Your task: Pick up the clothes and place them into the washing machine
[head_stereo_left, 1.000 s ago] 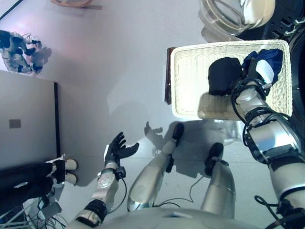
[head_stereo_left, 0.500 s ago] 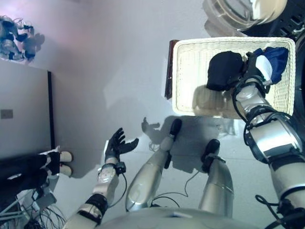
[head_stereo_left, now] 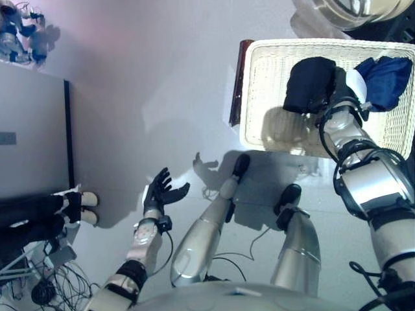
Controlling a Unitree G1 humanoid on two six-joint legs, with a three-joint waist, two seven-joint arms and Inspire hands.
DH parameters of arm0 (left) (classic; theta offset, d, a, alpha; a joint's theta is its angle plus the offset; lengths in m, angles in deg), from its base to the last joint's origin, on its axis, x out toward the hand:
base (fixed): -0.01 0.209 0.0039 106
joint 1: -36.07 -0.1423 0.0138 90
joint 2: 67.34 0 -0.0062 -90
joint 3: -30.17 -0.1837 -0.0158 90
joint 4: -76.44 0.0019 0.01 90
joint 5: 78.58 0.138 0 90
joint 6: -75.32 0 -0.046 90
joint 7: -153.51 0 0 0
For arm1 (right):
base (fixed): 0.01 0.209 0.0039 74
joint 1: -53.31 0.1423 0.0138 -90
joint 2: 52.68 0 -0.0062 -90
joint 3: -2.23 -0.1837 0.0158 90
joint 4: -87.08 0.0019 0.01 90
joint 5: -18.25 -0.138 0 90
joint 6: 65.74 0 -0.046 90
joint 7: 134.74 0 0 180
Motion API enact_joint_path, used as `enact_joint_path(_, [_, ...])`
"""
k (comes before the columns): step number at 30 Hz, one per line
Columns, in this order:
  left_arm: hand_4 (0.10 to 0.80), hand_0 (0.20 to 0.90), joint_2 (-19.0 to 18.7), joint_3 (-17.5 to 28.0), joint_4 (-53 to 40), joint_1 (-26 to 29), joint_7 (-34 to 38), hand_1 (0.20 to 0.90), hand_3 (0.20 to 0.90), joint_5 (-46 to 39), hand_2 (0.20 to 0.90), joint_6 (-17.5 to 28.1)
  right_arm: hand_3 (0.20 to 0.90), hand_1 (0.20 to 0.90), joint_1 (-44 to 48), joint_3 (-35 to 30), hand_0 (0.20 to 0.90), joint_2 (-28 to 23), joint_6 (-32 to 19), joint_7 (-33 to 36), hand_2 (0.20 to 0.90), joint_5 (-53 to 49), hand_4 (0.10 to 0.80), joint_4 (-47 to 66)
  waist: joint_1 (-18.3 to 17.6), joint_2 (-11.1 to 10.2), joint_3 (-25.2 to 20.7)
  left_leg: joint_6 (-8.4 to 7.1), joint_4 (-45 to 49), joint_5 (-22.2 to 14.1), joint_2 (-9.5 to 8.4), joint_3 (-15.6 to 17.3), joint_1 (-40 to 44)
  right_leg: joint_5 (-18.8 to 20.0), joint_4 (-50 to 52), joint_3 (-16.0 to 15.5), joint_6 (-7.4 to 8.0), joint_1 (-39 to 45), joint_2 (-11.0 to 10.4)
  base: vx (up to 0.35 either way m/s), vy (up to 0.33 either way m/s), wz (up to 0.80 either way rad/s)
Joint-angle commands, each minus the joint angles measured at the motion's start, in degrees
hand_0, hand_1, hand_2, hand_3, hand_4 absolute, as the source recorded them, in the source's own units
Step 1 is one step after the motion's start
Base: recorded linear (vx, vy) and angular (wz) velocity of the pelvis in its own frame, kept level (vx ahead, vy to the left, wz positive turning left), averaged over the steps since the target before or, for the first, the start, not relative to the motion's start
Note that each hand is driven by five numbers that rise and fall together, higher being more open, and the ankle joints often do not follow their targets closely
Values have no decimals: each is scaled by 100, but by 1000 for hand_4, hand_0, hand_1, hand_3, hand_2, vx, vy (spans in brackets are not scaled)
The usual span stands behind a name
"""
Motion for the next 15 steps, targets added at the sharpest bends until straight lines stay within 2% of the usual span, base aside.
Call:
enact_joint_path(1, [800,900,-384,270,-100,373,138,900,900,-122,900,286,900,900,632,403,900,-15,-227,-2,900,103,800,220,355,54,447,134,699,-903,-586,524,-141,96,-349,121,196,510,8,-35,-26,6])
enact_joint_path(4, [800,900,-439,310,-59,548,212,900,900,-108,900,279,900,900,813,398,900,-92,-191,78,900,168,800,128,329,63,545,83,987,-920,-642,543,-444,-60,133,100,176,254,-44,-70,-25,10])
enact_joint_path(6, [800,900,-407,303,-5,621,275,900,900,-69,900,294,900,900,809,351,900,-78,-187,133,900,195,800,136,257,51,574,126,1311,-1046,-705,563,-683,-205,604,133,153,0,-114,-72,5,27])
enact_joint_path(7, [800,900,-405,285,17,687,288,900,900,-46,900,273,865,865,837,354,865,-68,-192,173,865,190,776,128,241,56,599,127,1451,-1069,-745,558,-802,-268,791,139,137,-113,-145,-53,-7,30])
enact_joint_path(8, [800,900,-404,239,37,694,288,900,900,-31,900,275,794,794,832,334,794,-55,-189,205,794,188,729,120,220,44,594,160,1565,-1116,-756,520,-904,-311,916,143,126,-187,-206,-35,-27,26])
enact_joint_path(9, [800,900,-393,215,34,699,295,900,900,-6,900,272,500,500,818,311,500,-46,-187,214,500,191,533,97,203,48,596,177,1648,-1138,-785,509,-964,-367,1020,145,105,-219,-239,-12,-29,23])
enact_joint_path(10, [800,900,-384,213,26,695,295,900,900,-12,900,271,300,300,819,294,300,-33,-191,238,300,189,400,86,191,44,591,190,1668,-1155,-794,503,-986,-383,1081,138,102,-239,-249,-7,-40,24])
enact_joint_path(15, [800,900,-400,171,-51,616,297,900,900,4,900,283,300,300,746,213,300,13,-195,300,300,171,400,38,173,37,608,244,1773,-1203,-822,485,-1029,-437,1174,110,84,-264,-302,-3,-12,12])
